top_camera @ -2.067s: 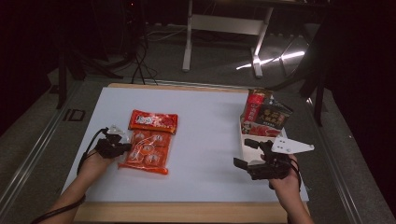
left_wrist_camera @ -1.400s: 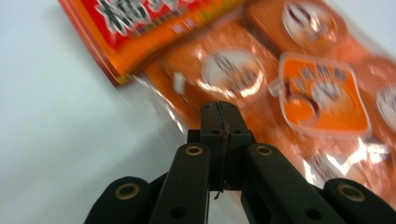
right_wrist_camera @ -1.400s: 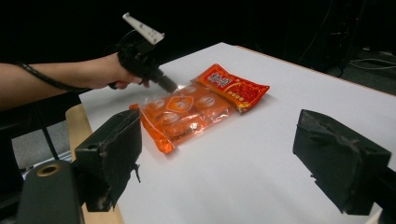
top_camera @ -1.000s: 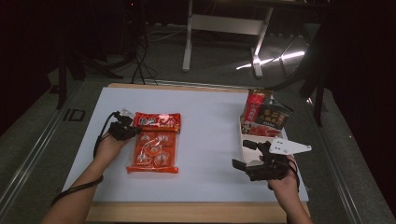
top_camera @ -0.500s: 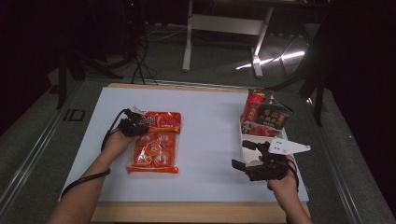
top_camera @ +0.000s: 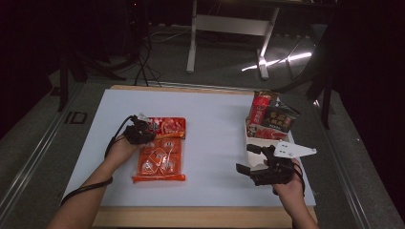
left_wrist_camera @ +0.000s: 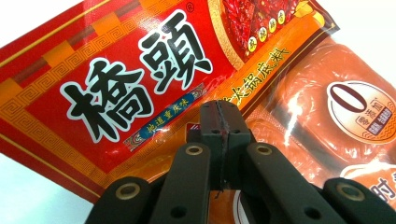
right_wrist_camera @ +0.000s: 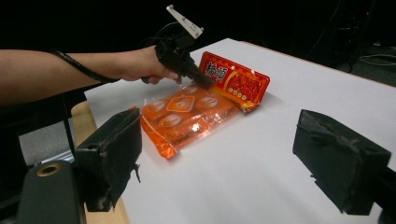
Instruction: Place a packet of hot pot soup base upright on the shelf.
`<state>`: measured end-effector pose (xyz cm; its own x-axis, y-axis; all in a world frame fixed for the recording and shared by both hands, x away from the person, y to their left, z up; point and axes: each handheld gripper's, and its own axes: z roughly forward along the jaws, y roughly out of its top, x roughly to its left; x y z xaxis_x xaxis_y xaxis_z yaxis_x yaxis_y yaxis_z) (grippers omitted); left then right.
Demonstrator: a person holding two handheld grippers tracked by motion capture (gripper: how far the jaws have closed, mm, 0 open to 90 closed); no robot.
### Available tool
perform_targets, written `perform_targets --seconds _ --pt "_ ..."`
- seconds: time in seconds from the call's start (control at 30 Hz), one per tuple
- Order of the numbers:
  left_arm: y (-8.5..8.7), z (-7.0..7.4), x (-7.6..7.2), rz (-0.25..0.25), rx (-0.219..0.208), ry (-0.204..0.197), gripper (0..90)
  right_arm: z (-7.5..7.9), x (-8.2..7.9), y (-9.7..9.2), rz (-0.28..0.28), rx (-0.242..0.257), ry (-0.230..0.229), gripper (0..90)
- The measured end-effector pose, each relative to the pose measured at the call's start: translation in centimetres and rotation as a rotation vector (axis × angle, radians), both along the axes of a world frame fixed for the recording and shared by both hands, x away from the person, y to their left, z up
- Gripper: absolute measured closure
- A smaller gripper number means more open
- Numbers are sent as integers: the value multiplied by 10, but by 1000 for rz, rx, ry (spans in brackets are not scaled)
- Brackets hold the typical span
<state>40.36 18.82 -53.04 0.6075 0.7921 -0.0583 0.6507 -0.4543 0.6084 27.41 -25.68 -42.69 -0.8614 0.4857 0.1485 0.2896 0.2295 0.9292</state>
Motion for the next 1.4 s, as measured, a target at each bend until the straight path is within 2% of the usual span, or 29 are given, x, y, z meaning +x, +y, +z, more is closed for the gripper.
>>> perform_targets --seconds 0.1,0.23,0.37,0.53,0.6,0.73,0.87,1.0,1.07,1.13,1.2,1.3,1.4 --pt "-3 1 -5 -38 2 17 900 0 0 0 2 1 1 155" --pt "-6 1 -13 -41 -17 25 900 0 0 1 4 2 3 155" --pt "-12 1 -22 -76 -15 26 900 1 -1 1 5 3 0 155" --pt "-25 1 -33 -104 -26 28 900 1 -1 2 6 4 1 154" --pt "-31 2 -38 -126 -15 27 900 1 -1 2 8 1 0 155" --pt "-40 3 -45 -165 -22 39 900 1 -1 2 7 1 1 154" --pt "-43 3 -49 -171 -23 34 900 1 -1 2 5 2 1 155" --pt "-38 2 -45 -159 -81 48 900 1 -2 1 2 -6 -1 155" --pt "-37 3 -46 -154 -93 37 900 0 -2 2 1 -10 -1 155" --pt "-35 4 -46 -152 -118 46 823 0 -2 2 1 -14 -2 155" --pt "-33 7 -46 -157 -130 41 788 0 -2 2 1 -16 -3 183" --pt "-29 12 -48 -156 -164 37 767 0 -1 1 -6 -4 -7 183" --pt "-23 17 -50 -153 -185 27 766 0 -1 1 -15 -15 -18 183"
